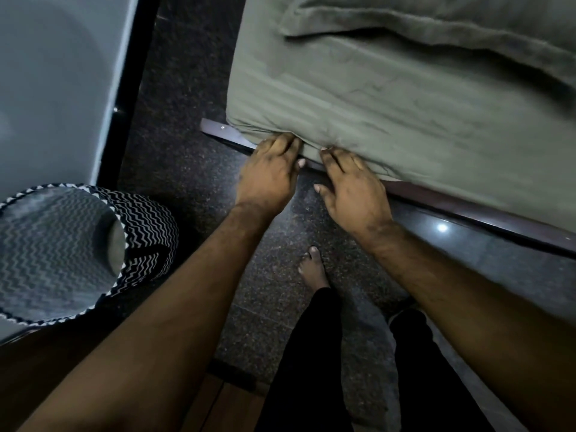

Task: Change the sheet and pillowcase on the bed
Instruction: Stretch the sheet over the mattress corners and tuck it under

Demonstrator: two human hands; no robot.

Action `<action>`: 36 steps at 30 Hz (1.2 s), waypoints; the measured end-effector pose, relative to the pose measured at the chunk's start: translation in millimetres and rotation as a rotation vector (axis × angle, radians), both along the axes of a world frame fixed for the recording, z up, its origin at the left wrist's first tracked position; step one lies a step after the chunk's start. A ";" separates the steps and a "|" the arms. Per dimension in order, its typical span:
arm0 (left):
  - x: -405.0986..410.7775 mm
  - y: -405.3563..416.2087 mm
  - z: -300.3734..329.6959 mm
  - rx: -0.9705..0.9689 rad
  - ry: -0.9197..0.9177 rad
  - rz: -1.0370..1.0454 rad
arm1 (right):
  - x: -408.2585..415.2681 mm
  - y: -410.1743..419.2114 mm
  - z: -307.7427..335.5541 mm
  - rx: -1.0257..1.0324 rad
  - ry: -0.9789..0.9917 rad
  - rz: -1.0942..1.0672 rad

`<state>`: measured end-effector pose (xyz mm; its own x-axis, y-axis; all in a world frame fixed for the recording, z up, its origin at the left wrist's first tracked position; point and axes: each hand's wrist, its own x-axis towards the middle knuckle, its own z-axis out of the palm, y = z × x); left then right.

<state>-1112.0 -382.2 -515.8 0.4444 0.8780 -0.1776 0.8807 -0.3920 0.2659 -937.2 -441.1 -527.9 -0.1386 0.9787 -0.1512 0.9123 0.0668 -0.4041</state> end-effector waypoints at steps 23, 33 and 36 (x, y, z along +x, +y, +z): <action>7.8 24.1 19.2 -0.092 0.130 -0.144 | 60.4 58.6 -30.3 -0.231 0.521 0.224; 46.6 106.6 25.2 -0.493 0.441 -0.194 | 60.1 87.0 -9.6 -0.381 0.574 0.146; 52.6 119.6 29.5 -0.551 0.399 -0.251 | 60.5 88.3 -14.5 -0.433 0.550 0.150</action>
